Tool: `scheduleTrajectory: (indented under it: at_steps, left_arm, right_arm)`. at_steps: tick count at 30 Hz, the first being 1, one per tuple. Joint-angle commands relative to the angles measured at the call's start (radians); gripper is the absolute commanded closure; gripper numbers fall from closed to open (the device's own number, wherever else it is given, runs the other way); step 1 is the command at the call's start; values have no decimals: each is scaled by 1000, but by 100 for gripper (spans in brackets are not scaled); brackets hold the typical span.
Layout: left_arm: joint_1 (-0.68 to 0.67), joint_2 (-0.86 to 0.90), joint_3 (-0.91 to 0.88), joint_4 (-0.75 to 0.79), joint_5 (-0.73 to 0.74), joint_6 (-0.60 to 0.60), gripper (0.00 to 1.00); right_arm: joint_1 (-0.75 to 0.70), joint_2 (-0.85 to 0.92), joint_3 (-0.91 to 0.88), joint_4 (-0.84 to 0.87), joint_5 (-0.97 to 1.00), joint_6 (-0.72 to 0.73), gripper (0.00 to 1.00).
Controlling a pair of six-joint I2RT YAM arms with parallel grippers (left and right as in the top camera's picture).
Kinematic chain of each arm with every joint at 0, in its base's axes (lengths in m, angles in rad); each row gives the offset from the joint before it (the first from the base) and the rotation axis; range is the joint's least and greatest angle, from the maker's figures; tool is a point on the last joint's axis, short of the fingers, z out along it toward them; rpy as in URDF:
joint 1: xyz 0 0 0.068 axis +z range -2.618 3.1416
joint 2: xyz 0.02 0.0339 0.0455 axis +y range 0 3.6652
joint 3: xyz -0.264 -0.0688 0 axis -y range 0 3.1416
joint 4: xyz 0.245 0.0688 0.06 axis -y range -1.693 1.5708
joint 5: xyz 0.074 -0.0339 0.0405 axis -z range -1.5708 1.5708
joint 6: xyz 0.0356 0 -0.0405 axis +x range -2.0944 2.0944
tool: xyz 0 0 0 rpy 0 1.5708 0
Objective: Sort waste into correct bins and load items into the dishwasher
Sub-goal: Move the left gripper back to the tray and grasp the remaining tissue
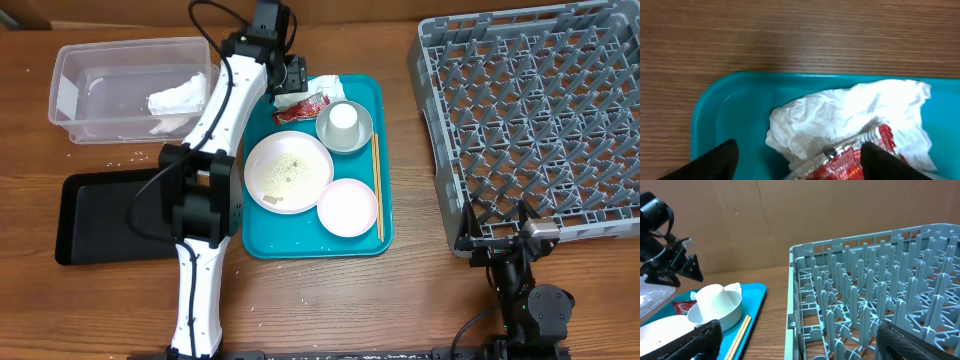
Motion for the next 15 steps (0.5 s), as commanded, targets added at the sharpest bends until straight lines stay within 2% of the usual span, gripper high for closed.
scheduleTrajectory:
  at_steps: [1, 10, 15]
  left_arm:
    - [-1, 9, -45, 31, -21, -43, 23]
    - [-1, 9, -112, 94, -21, -43, 24]
    - [-1, 9, -143, 128, -16, -43, 31]
  right_arm:
    - [4, -10, -10, 4, 6, 0, 0]
    - [4, -10, -10, 4, 6, 0, 0]
    - [4, -10, -10, 4, 6, 0, 0]
